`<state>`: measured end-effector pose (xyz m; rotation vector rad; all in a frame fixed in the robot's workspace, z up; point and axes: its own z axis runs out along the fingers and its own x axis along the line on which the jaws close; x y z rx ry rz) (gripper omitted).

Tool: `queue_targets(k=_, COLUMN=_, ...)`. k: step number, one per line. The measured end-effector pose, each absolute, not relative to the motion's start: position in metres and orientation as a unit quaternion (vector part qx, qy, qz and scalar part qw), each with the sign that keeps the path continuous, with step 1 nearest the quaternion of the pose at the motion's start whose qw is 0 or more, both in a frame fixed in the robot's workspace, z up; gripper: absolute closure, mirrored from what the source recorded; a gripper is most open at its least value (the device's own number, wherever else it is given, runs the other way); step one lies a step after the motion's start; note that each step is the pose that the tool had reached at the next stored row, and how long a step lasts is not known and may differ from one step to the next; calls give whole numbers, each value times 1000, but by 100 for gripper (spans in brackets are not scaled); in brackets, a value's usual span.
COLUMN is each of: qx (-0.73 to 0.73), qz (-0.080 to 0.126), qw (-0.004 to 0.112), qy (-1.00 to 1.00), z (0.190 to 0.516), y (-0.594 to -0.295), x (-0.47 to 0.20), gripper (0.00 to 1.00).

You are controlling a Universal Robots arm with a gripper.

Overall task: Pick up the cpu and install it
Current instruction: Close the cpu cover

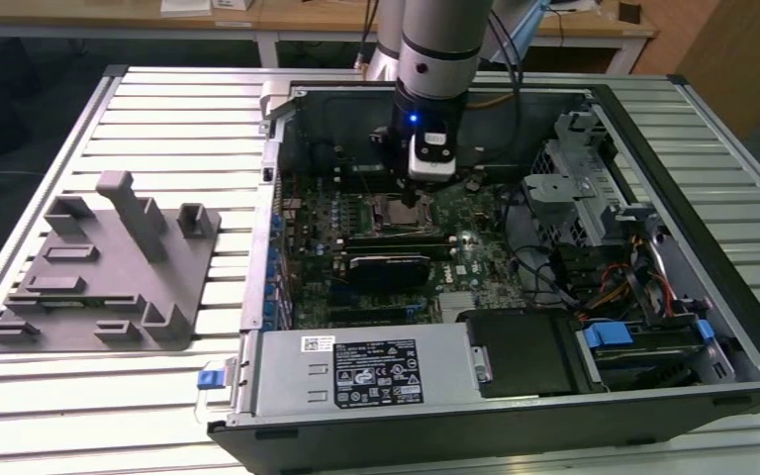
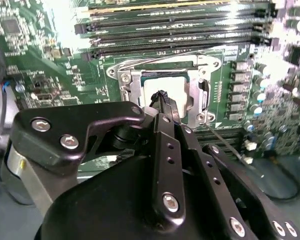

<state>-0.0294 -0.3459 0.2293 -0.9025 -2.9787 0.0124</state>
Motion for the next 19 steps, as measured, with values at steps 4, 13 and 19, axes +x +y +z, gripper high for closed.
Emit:
queue_targets(k=4, qx=-255, qz=5, qw=14, qy=-967, z=229, y=-346, x=-29, gripper=89)
queue_targets(k=13, qx=-175, qz=6, qw=14, qy=-984, z=229, y=-346, x=-29, gripper=89)
queue_targets(k=19, qx=-121, qz=6, qw=14, qy=-993, z=229, y=-346, x=-29, gripper=89)
